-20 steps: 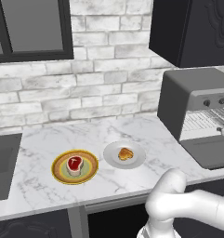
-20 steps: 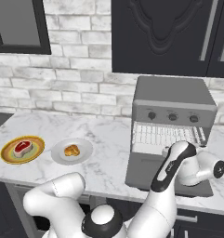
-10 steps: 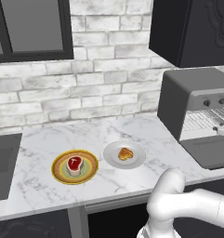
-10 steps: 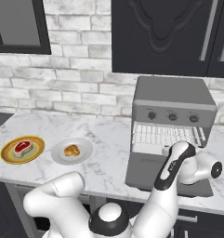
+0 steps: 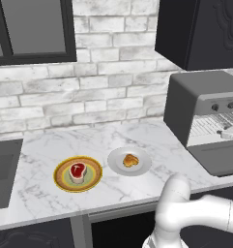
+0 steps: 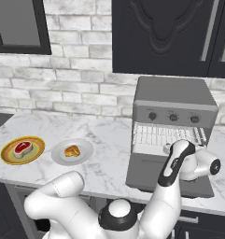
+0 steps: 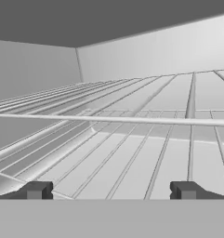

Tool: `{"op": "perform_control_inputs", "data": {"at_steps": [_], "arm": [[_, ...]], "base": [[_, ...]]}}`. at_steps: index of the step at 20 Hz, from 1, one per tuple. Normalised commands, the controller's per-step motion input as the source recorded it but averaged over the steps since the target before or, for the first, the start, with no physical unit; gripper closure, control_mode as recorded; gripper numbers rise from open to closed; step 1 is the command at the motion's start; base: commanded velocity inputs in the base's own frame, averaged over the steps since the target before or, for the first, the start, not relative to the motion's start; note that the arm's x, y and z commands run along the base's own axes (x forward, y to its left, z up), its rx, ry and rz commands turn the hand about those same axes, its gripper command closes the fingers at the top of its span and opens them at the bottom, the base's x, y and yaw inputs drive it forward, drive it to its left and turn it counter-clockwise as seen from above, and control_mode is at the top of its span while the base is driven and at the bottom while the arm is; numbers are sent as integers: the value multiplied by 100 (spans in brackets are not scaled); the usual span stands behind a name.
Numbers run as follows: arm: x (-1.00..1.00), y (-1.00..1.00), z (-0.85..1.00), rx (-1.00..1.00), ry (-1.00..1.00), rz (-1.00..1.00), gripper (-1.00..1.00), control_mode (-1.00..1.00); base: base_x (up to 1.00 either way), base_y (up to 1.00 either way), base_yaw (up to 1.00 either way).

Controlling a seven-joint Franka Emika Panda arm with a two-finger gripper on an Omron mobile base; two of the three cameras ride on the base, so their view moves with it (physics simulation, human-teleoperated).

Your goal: Open the toaster oven door. Place the bread on the top rack in the toaster oven and place the steak on the bottom rack.

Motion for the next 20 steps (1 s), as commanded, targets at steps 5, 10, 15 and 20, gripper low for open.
{"op": "perform_control_inputs", "data": {"at_steps": [5, 10, 15, 20], "arm": [[29, -8, -19, 0, 0, 0, -100, -100], [20, -10, -22, 0, 0, 0, -100, -100], [1, -10, -36, 0, 0, 1, -100, -100], [2, -13, -29, 0, 0, 2, -100, -100]], "base": [[0, 0, 0], [0, 0, 0], [0, 0, 0], [0, 0, 0]]}}
